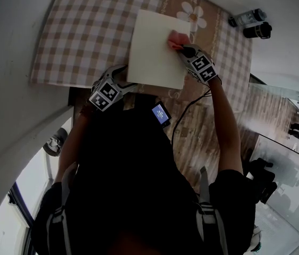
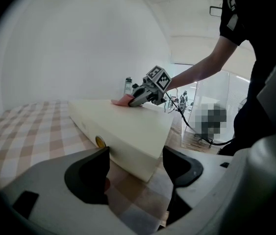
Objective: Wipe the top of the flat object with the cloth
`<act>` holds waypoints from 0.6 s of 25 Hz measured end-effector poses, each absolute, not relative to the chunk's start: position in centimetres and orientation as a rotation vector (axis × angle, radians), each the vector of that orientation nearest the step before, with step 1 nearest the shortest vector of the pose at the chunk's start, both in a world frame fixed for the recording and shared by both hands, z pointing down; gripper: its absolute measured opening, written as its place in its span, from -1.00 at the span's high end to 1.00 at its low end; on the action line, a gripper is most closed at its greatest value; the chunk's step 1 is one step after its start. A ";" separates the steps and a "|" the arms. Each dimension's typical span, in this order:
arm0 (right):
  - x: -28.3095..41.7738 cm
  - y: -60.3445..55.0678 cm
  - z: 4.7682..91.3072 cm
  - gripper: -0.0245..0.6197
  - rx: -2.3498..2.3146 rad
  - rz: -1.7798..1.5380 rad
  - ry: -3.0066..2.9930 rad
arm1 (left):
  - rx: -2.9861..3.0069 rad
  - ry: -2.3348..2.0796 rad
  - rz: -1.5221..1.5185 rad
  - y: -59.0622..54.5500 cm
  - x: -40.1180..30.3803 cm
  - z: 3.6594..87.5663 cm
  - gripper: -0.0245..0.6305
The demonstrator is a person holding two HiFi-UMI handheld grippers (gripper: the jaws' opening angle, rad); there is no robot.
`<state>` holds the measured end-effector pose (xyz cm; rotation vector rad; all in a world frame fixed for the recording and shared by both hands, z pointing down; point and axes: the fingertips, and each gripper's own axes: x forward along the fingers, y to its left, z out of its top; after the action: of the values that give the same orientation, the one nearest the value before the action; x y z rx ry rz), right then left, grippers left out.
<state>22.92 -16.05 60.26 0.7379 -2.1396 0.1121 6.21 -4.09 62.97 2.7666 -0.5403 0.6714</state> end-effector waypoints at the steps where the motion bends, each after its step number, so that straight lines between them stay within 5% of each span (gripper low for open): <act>1: 22.8 -15.7 60.2 0.87 0.738 0.115 -2.144 | 2.766 -0.541 0.671 -4.1 6.2 63.0 -0.14; 15: 21.9 -10.0 60.0 0.87 0.736 0.145 -2.189 | 2.764 -0.544 0.675 -3.7 6.3 63.6 -0.14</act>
<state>21.87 -9.96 59.98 0.7357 -2.1893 0.1446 6.27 -3.73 63.60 2.7639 -0.5441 0.6747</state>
